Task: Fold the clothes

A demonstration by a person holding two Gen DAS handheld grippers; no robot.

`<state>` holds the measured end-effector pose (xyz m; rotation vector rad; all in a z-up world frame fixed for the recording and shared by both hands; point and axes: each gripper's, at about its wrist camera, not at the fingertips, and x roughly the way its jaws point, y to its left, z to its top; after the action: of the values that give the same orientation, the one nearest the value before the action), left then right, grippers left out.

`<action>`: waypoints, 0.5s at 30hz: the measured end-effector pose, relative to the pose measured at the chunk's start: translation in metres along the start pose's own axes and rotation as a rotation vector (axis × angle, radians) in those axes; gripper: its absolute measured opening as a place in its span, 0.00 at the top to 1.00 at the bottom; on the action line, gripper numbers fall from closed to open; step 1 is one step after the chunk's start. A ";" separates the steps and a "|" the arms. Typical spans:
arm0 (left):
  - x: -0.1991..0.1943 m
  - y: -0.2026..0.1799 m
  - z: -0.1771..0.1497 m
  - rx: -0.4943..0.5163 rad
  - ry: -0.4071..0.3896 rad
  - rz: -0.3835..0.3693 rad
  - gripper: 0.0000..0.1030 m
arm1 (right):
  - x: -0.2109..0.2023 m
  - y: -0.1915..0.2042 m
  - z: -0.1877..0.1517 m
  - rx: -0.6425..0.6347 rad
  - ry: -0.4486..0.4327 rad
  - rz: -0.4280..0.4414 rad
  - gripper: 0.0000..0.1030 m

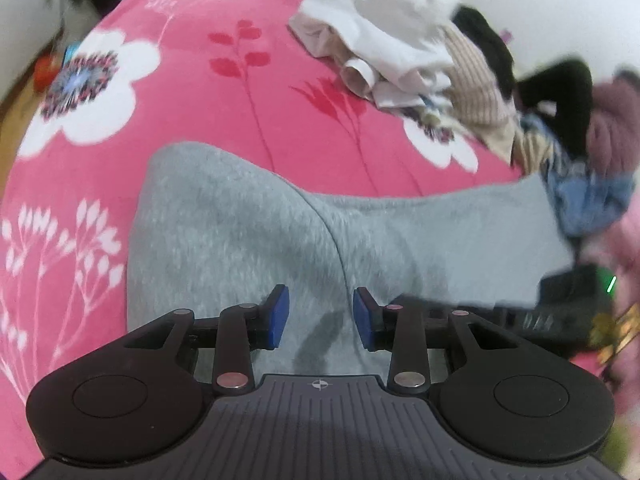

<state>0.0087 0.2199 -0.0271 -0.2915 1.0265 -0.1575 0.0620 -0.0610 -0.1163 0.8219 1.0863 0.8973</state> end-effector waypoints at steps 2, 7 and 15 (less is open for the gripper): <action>0.010 -0.006 -0.008 0.066 0.026 0.047 0.66 | 0.003 0.001 0.002 -0.039 0.014 -0.093 0.89; 0.027 -0.017 -0.031 0.196 0.054 0.142 0.66 | -0.009 0.011 0.000 -0.105 0.015 -0.211 0.75; 0.025 -0.025 -0.042 0.254 0.030 0.183 0.65 | -0.017 -0.003 0.032 0.029 -0.086 -0.164 0.38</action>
<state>-0.0149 0.1830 -0.0602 0.0355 1.0455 -0.1252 0.0898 -0.0812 -0.1047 0.7764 1.0767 0.7042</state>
